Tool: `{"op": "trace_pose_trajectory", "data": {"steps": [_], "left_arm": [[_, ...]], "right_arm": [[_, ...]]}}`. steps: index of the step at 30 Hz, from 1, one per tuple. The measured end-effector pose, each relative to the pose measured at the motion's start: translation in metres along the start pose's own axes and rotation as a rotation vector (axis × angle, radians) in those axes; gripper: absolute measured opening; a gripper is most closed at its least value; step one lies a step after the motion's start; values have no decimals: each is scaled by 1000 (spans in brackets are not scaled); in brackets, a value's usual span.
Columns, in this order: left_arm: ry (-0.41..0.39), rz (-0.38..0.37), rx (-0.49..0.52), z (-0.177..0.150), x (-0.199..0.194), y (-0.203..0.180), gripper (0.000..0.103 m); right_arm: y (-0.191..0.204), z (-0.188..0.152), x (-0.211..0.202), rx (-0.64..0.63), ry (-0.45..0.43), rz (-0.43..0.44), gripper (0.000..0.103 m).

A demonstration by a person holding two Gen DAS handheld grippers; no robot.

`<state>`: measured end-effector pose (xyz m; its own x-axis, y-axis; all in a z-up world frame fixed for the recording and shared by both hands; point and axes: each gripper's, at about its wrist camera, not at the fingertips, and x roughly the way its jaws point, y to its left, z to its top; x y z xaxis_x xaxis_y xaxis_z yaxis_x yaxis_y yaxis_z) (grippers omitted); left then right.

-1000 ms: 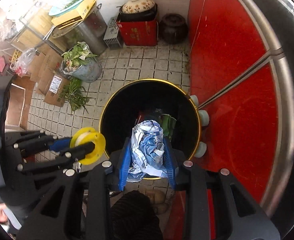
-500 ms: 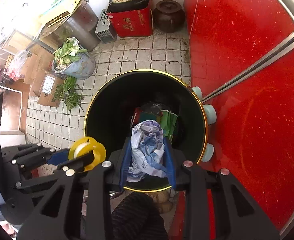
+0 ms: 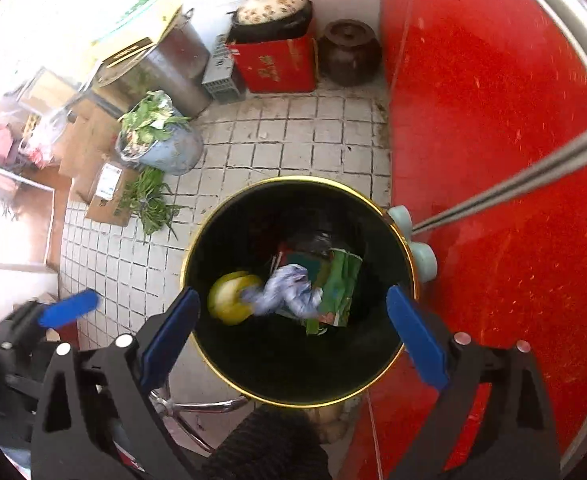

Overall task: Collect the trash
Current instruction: 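Open both grippers to drop the tape roll and paper into the bin, then return both open grippers to the countertop trash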

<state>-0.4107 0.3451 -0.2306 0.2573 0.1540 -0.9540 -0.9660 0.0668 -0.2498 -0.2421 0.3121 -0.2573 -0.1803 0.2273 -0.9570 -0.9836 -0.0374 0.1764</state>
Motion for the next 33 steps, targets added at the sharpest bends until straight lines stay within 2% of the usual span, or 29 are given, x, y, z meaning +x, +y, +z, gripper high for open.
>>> {"op": "trace_pose_trajectory", "data": {"steps": [4,6,8,10,13,16,19,21,24,28,30,33], "left_arm": [[-29,84,18,-4,-53,10,91],[-72,103,42,-7,-89,8,93],[-108,113,74,-7,-121,-2,96],[-124,103,105,-4,-140,-19,96],[-125,36,181,-1,-155,-57,96],[-86,-34,308,0,-151,-114,96],[-1,-118,477,-5,-140,-185,96],[14,-154,604,-16,-137,-239,96],[35,-197,751,-35,-136,-307,96],[84,-244,950,-72,-131,-397,96],[110,-255,1053,-92,-127,-437,96],[139,-267,1198,-125,-118,-496,96]], "right_arm": [[20,6,-48,-9,-83,77,96],[36,8,-92,-46,-158,107,96],[42,6,-136,-74,-231,98,96],[36,-1,-171,-64,-282,66,96],[-12,-31,-228,51,-376,37,96],[-84,-87,-280,184,-426,-26,96],[-153,-168,-321,275,-419,-208,96],[-197,-235,-341,381,-390,-299,96],[-253,-343,-360,626,-358,-342,96],[-297,-485,-379,962,-314,-392,96],[-301,-528,-383,1047,-316,-389,96],[-299,-577,-390,1100,-330,-395,96]]}}
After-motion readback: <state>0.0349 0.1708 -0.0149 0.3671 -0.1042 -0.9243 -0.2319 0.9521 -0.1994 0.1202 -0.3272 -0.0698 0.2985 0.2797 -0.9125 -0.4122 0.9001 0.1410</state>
